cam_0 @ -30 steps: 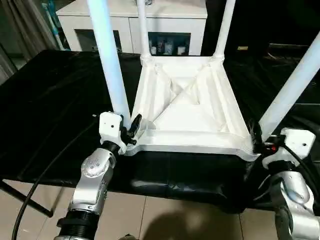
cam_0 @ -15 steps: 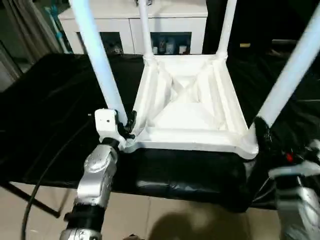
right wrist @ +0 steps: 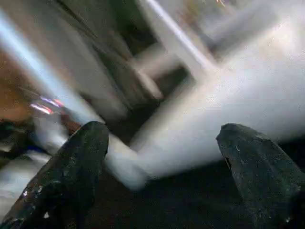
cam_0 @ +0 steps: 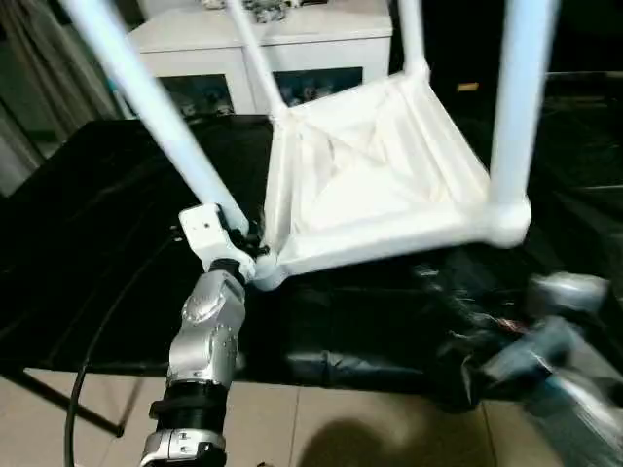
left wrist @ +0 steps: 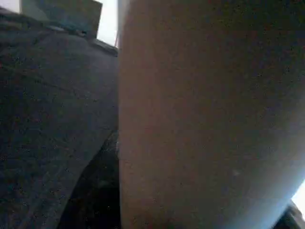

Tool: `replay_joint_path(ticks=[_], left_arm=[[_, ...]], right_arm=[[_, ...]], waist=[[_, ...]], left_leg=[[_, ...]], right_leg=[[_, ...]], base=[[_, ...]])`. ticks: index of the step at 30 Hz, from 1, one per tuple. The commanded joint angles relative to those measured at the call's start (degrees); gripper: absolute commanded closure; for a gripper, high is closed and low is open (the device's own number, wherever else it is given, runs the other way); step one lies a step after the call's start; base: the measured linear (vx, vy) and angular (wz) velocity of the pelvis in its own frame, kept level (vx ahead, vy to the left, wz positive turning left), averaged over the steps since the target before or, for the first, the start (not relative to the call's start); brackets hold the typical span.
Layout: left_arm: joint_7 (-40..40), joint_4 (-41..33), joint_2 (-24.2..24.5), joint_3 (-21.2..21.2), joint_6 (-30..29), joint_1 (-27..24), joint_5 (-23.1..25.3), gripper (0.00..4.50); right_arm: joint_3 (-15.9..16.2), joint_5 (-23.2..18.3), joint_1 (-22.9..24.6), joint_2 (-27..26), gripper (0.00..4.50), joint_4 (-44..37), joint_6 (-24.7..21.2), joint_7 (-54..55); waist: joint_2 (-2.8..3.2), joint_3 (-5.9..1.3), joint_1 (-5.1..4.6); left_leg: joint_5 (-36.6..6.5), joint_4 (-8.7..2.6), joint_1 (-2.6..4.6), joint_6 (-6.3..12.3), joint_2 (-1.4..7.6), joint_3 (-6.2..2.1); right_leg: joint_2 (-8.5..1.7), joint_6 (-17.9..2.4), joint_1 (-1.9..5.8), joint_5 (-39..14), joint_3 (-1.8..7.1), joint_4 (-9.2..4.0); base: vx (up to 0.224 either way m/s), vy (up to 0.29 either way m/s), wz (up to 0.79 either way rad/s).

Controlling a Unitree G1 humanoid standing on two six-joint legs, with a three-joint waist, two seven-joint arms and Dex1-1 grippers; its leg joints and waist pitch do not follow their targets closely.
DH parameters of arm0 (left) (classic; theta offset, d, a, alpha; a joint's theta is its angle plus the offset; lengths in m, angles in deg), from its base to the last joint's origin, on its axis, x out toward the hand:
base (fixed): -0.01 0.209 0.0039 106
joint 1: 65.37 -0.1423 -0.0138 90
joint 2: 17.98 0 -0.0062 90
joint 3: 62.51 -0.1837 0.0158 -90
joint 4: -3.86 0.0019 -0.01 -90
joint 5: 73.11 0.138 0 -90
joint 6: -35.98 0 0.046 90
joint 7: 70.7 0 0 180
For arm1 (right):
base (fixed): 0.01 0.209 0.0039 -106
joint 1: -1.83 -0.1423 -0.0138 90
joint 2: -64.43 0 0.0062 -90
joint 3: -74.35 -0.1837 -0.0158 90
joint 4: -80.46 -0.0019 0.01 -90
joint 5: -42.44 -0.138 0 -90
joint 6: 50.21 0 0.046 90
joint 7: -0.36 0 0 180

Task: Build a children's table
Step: Flip table

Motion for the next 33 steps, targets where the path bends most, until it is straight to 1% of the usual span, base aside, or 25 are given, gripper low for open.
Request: replay_joint_path(ticks=[1,2,3,4,5,6,7,8,9,10,11,12,13,14,16,17,18,21,23,25,26,29,31,32,33], left_arm=[[-1.8,1.2,-1.1,2.4,-3.1,-0.3,-4.2,2.54],[-1.8,1.1,-1.2,2.4,-3.0,-0.3,-4.2,2.54],[-1.9,1.0,-1.3,2.4,-3.0,-0.4,-4.3,2.54],[-1.9,1.0,-1.3,2.4,-3.0,-0.4,-4.3,2.54],[-2.3,0.6,-1.5,2.4,-3.2,-0.4,-4.5,2.54],[-2.4,0.4,-1.6,2.5,-3.2,-0.5,-4.5,2.54],[-2.9,-0.1,-1.9,2.6,-3.4,-0.5,-4.8,2.54],[-3.1,-0.3,-2.0,2.7,-3.5,-0.4,-4.9,2.54],[-3.1,-0.4,-2.1,2.7,-3.7,-0.4,-4.9,2.54],[-3.2,-0.5,-2.1,2.8,-3.7,-0.4,-4.9,2.54],[-3.2,-0.7,-2.3,2.9,-3.9,-0.3,-4.9,2.54],[-3.3,-0.8,-2.4,3.1,-4.0,-0.2,-5.0,2.54],[-3.2,-0.8,-2.4,3.1,-4.0,-0.1,-5.0,2.54],[-3.1,-0.8,-2.4,3.1,-4.0,0.0,-4.9,2.54],[-3.0,-0.8,-2.3,3.1,-3.9,0.1,-4.9,2.54],[-2.9,-0.8,-2.4,3.2,-4.0,0.2,-5.1,2.54],[-2.8,-0.8,-2.5,3.2,-4.0,0.3,-5.2,2.54],[-2.5,-1.1,-2.5,2.8,-4.4,0.2,-5.2,2.54],[-2.2,-1.4,-2.7,2.6,-4.9,0.1,-5.2,2.54],[-2.0,-1.5,-2.9,2.4,-5.1,0.0,-5.2,2.54],[-2.0,-1.5,-3.0,2.3,-5.2,0.0,-5.1,2.54],[-1.8,-1.7,-3.2,1.9,-5.4,-0.2,-5.0,2.54],[-1.6,-1.9,-3.3,1.7,-5.6,-0.4,-4.8,2.54],[-1.5,-1.9,-3.3,1.6,-5.7,-0.4,-4.7,2.54],[-1.3,-1.9,-3.3,1.5,-5.7,-0.4,-4.6,2.54]], right_arm=[[1.6,3.3,-1.9,-0.7,0.52,4.1,-1.4,4.9],[1.7,2.1,-3.3,-1.8,0.52,5.1,-1.5,5.1],[1.8,0.6,-4.4,-2.4,0.23,5.9,-2.1,6.1],[1.8,0.6,-4.4,-2.4,0.16,5.9,-2.1,6.1],[0.5,-1.3,-7.3,-4.8,0.16,9.0,-1.2,8.9],[0.0,-2.1,-8.2,-5.5,0.13,10.1,-1.3,10.0],[-1.6,-4.2,-10.7,-7.8,0.13,13.0,-0.1,10.9],[-2.2,-5.0,-11.6,-8.8,0.06,13.7,-0.4,10.2],[-2.5,-5.0,-12.2,-9.3,0.02,14.0,-0.7,9.5],[-2.8,-6.4,-12.7,-10.1,0.02,14.0,-1.0,8.1],[-3.3,-7.3,-13.5,-11.0,0.02,14.3,-1.8,7.3],[-3.7,-7.7,-14.0,-11.6,0.02,14.6,-2.2,7.1],[-3.9,-7.9,-14.4,-12.0,0.0,15.0,-2.5,7.1],[-4.1,-7.8,-14.7,-12.3,0.0,15.4,-2.8,7.4],[-4.0,-7.3,-14.9,-12.4,0.0,15.8,-2.8,7.6],[-3.9,-7.0,-15.7,-12.9,0.0,17.2,-1.9,7.3],[-4.0,-6.9,-16.7,-13.7,0.0,18.7,-1.0,7.7],[-4.9,-6.9,-19.8,-15.6,0.0,22.8,0.7,8.8],[-5.4,-6.3,-22.4,-16.8,0.0,26.1,1.5,8.5],[-6.5,-6.4,-24.4,-17.7,0.0,28.6,2.0,9.2],[-7.6,-6.9,-25.8,-18.3,0.0,30.1,2.4,9.4],[-8.3,-6.8,-28.0,-18.5,0.0,32.5,2.7,9.2],[-9.4,-7.6,-30.2,-18.8,0.0,35.1,2.9,9.2],[-9.8,-7.8,-30.7,-18.9,0.0,35.7,3.0,9.3],[-11.1,-8.4,-32.1,-19.2,0.0,37.6,3.7,10.3]], waist=[[-2.44,-2.38,0.04],[-2.31,-2.47,0.03],[-2.99,-2.72,0.01],[-2.62,-2.83,0.09],[-2.41,-3.39,0.19],[-2.81,-3.48,0.14],[-2.96,-3.75,0.21],[-2.63,-3.81,0.36],[-2.65,-4.01,0.75],[-2.68,-3.85,0.8],[-2.8,-4.26,1.27],[-3.17,-4.1,1.51],[-2.97,-4.19,1.69],[-2.95,-4.07,1.8],[-3.13,-3.97,1.79],[-3.05,-3.89,1.86],[-2.95,-3.88,1.79],[-3.01,-3.68,1.5],[-2.66,-3.62,1.41],[-2.75,-3.59,1.33],[-2.62,-3.63,1.38],[-2.75,-3.77,1.39],[-2.74,-3.81,1.32],[-2.82,-3.77,1.23],[-2.84,-3.76,1.23]], left_leg=[[-7.6,-3.89,0.37,1.97,2.13,-1.13],[-7.5,-3.81,0.46,2.27,2.27,-1.07],[-6.0,-3.67,0.21,3.25,2.32,-1.04],[-4.9,-3.66,0.03,3.74,2.34,-1.17],[-1.5,-3.15,0.13,5.53,2.52,-1.2],[-0.1,-2.97,-0.12,6.34,2.34,-1.16],[1.6,-2.78,-0.34,6.87,2.19,-1.13],[2.3,-2.55,-0.27,8.22,2.17,-0.91],[3.0,-2.33,-0.28,9.27,2.31,-0.81],[3.2,-2.34,-0.32,9.72,2.39,-0.78],[4.4,-2.02,-0.38,10.5,2.42,-0.79],[4.4,-2.04,-0.44,11.11,2.44,-0.7],[4.5,-2.04,-0.38,11.12,2.54,-0.77],[4.0,-2.18,-0.23,10.86,2.76,-0.8],[2.7,-2.4,-0.11,9.91,3.0,-0.85],[1.7,-2.49,-0.07,9.3,3.04,-0.79],[0.4,-2.6,-0.04,8.67,3.02,-0.72],[-2.8,-3.01,-0.02,7.12,2.97,-0.58],[-4.1,-3.24,0.06,6.07,3.05,-0.64],[-4.8,-3.43,0.1,5.22,3.1,-0.61],[-5.2,-3.43,0.29,4.8,3.11,-0.54],[-4.2,-3.48,0.05,4.83,3.08,-0.54],[-4.0,-3.41,0.1,5.04,3.04,-0.42],[-3.8,-3.45,-0.13,5.24,2.95,-0.4],[-4.0,-3.41,-0.04,5.35,2.94,-0.33]], right_leg=[[-3.49,-7.5,0.67,-10.7,1.81,-6.23],[-3.51,-7.8,0.56,-9.1,1.94,-6.12],[-3.51,-7.9,0.93,-5.5,1.93,-5.77],[-3.66,-8.1,1.07,-3.4,1.85,-5.36],[-3.54,-8.4,0.99,4.0,1.78,-4.61],[-3.54,-8.9,1.05,6.8,1.71,-4.28],[-3.47,-9.1,1.3,9.6,1.61,-3.88],[-3.57,-10.0,0.73,12.1,1.56,-3.72],[-3.56,-10.4,0.78,13.8,1.54,-3.39],[-3.54,-10.5,0.7,14.2,1.51,-3.45],[-3.56,-10.4,0.91,16.1,1.5,-2.96],[-3.5,-10.1,0.7,16.6,1.45,-3.02],[-3.58,-10.2,0.69,16.8,1.42,-2.9],[-3.55,-10.3,0.45,15.9,1.35,-2.99],[-3.6,-10.7,0.45,13.7,1.34,-3.11],[-3.68,-10.8,0.41,12.6,1.41,-3.21],[-3.85,-11.0,0.4,11.2,1.45,-3.36],[-3.99,-11.5,0.31,7.0,1.5,-3.87],[-3.94,-11.1,0.25,4.9,1.53,-4.05],[-3.96,-10.9,0.22,4.1,1.58,-4.17],[-3.96,-11.1,-0.01,3.9,1.65,-4.19],[-3.97,-10.6,0.29,5.4,1.48,-3.98],[-4.01,-10.8,0.2,6.1,1.48,-3.97],[-4.04,-10.7,0.37,6.1,1.43,-3.96],[-4.11,-10.8,0.24,5.9,1.45,-4.03]], base=[[0.0,0.0,0.0],[0.0,0.0,0.0],[0.0,0.0,0.0],[0.0,0.0,0.0],[0.0,0.0,0.0],[0.0,0.0,0.0],[0.0,0.0,0.0],[0.0,0.0,0.0],[0.0,0.0,0.0],[0.0,0.0,0.0],[0.0,0.0,0.0],[0.0,0.0,0.0],[0.0,0.0,0.0],[0.0,0.0,0.0],[0.0,0.0,0.0],[0.0,0.0,0.0],[0.0,0.0,0.0],[0.0,0.0,0.0],[0.0,0.0,0.0],[0.0,0.0,0.0],[0.0,0.0,0.0],[0.0,0.0,0.0],[0.0,0.0,0.0],[0.0,0.0,0.0],[0.0,0.0,0.0]])
